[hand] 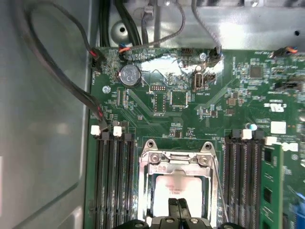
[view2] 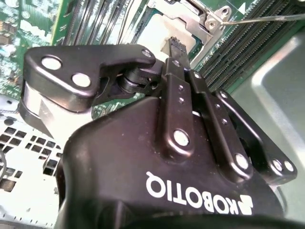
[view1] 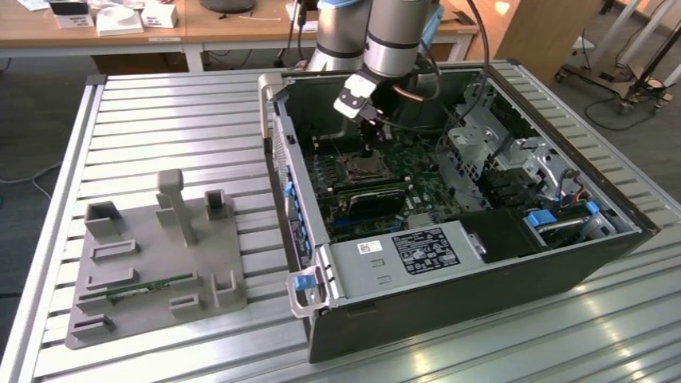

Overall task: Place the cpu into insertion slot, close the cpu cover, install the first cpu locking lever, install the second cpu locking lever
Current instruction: 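Install the first cpu locking lever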

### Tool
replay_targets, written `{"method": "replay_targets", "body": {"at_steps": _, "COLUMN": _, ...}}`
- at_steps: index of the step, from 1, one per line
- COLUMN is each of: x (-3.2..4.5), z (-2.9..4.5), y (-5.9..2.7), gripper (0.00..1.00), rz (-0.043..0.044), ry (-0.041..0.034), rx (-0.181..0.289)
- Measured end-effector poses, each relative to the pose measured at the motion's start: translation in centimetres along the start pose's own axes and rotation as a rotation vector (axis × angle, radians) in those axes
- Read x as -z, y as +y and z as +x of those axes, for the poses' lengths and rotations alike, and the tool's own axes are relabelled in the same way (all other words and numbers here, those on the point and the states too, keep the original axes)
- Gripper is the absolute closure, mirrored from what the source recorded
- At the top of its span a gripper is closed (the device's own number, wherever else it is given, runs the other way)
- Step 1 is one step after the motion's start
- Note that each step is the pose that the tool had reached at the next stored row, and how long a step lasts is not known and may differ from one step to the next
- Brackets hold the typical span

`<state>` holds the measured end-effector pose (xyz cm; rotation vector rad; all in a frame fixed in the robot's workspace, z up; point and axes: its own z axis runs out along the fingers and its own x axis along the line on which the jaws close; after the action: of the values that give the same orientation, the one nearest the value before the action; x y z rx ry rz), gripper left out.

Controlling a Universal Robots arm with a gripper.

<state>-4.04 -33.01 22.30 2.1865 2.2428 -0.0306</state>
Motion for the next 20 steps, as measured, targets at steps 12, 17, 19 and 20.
{"method": "replay_targets", "body": {"at_steps": 12, "x": 2.84, "z": -0.06, "y": -0.04, "gripper": 0.90, "rz": -0.0014, "ry": -0.0003, "rx": 0.063}}
{"method": "replay_targets", "body": {"at_steps": 17, "x": 2.83, "z": -0.06, "y": -0.04, "gripper": 0.90, "rz": -0.0031, "ry": -0.0013, "rx": 0.154}}
{"method": "replay_targets", "body": {"at_steps": 19, "x": 2.82, "z": -0.06, "y": -0.04, "gripper": 0.90, "rz": -0.0038, "ry": -0.0016, "rx": 0.190}}
{"method": "replay_targets", "body": {"at_steps": 20, "x": 2.82, "z": -0.06, "y": -0.04, "gripper": 0.90, "rz": -0.0042, "ry": -0.0016, "rx": 0.208}}
